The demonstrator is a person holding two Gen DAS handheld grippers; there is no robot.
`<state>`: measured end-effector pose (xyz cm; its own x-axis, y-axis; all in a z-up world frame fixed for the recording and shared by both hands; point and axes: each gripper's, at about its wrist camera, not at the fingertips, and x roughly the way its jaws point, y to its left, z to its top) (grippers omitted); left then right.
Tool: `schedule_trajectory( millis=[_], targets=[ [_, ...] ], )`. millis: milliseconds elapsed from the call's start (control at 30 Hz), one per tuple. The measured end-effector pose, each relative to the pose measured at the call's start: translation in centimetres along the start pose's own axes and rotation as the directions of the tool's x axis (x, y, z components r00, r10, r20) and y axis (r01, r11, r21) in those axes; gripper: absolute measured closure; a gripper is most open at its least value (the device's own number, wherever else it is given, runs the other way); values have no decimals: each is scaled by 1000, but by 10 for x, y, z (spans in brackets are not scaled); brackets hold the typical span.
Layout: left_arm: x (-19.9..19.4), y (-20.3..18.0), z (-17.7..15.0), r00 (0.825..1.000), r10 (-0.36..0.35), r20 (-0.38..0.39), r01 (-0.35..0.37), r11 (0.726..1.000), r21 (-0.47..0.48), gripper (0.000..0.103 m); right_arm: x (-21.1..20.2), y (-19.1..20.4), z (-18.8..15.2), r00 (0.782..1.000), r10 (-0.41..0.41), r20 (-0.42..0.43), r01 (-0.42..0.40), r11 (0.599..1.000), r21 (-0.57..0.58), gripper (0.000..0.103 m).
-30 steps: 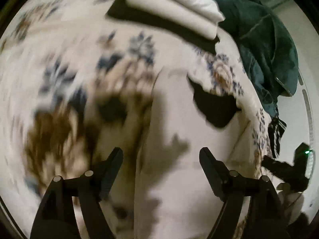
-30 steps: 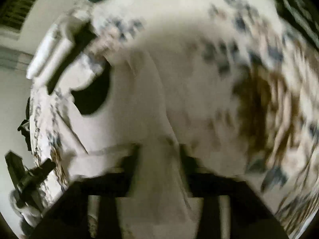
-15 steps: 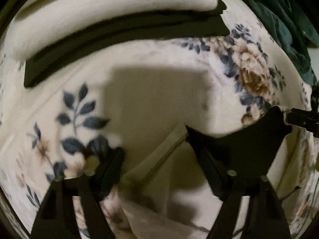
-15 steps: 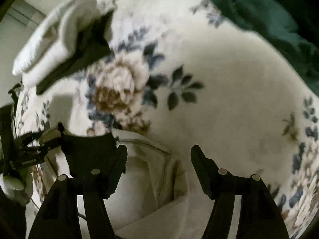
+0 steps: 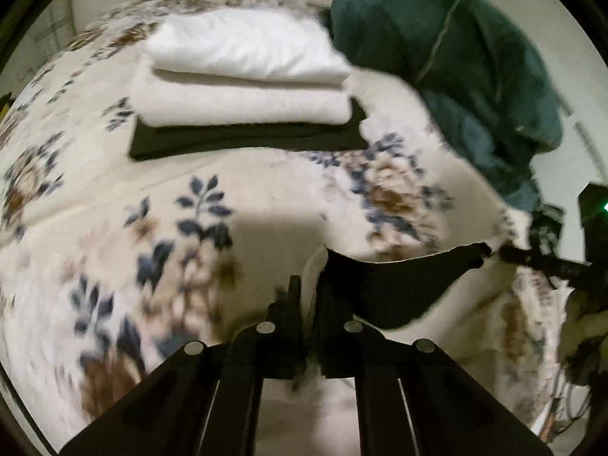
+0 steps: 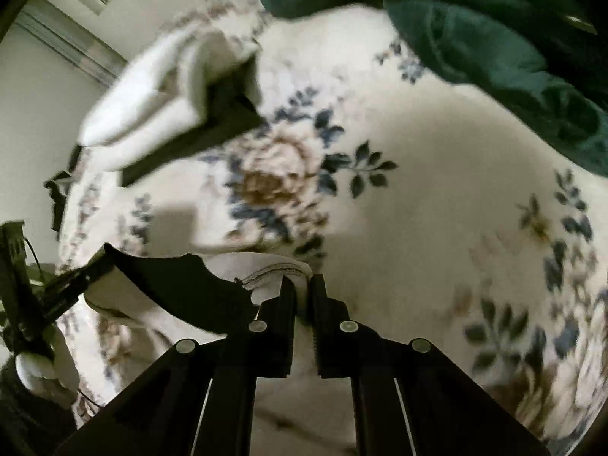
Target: Fold small clothes
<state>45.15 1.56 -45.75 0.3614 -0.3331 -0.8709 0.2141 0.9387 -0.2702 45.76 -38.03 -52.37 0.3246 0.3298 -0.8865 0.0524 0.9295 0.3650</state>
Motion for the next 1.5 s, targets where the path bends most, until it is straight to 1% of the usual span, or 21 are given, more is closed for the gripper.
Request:
schedule_trajectory(
  millis=[133,233,333,400,433,500,533,567,700,833,1000,1033,1067,1100,1133,1200,1267,1333,1400,1433,1500],
  targets=[
    [-30,-18,-49,1000,-20,12,20,999,-41,99,-40,7,-62,999,49,18,-49,999,7,95],
    [-37,-24,-95,1000,-17,-10,16,997,-73,98,-49,7,-125,998,65,-26,-64,998,18,95],
    [-28,-12,-144,995,-28,-98,14,990,-138,96,-42,4,-181,993,63,-102,-62,998,9,95],
    [-14,-1,-177,977,-41,-211,2,983,-181,96,-26,-2,-209,982,41,-187,-42,999,-2,95],
    [-10,3,-189,966,-44,-254,-10,978,-207,94,-16,-7,-221,970,24,-243,-26,1000,-4,91],
    [-13,14,-208,954,-78,-288,-3,963,-270,80,-3,-17,-237,942,2,-335,4,1000,16,78],
    [-17,18,-212,955,-84,-285,-4,956,-293,72,-1,-21,-242,932,-5,-362,18,999,33,60],
    [-21,23,-214,956,-98,-275,4,946,-324,65,-4,-27,-247,929,9,-369,17,998,66,52],
    [-34,36,-194,972,-142,-190,50,906,-420,63,-25,-40,-242,952,72,-298,-26,988,154,52],
    [-19,39,-152,985,-113,-132,44,899,-437,63,-43,-55,-219,975,159,-153,-104,943,315,50],
    [33,44,-102,991,-46,-127,-10,914,-405,63,-29,-69,-177,976,216,-21,-187,885,426,50],
    [38,45,-98,991,-26,-128,-26,921,-390,65,-24,-68,-171,976,219,-4,-196,882,428,54],
    [43,44,-96,992,-16,-127,-34,924,-380,68,-19,-65,-164,975,221,22,-209,880,426,80],
    [48,43,-93,992,-11,-129,-38,926,-375,75,-14,-60,-157,977,210,25,-201,892,406,90],
    [54,43,-92,990,2,-144,-56,929,-367,88,-11,-54,-152,982,187,16,-179,908,378,90],
    [62,47,-95,984,48,-173,-106,932,-348,88,-7,-47,-147,994,105,9,-101,936,337,91],
    [67,55,-100,980,58,-192,-125,925,-359,87,-3,-59,-148,999,38,-7,-32,929,369,92],
    [66,65,-105,982,20,-187,-94,913,-398,84,4,-74,-152,999,33,-23,-20,906,423,92],
    [58,68,-105,985,-36,-169,-40,903,-428,83,12,-78,-153,993,98,-59,-62,896,440,91],
    [53,69,-106,985,-72,-157,-6,896,-444,74,11,-81,-154,989,137,-60,-95,883,460,88],
    [43,71,-110,983,-130,-129,56,885,-463,48,10,-87,-157,974,217,-61,-159,854,496,67]
  ],
)
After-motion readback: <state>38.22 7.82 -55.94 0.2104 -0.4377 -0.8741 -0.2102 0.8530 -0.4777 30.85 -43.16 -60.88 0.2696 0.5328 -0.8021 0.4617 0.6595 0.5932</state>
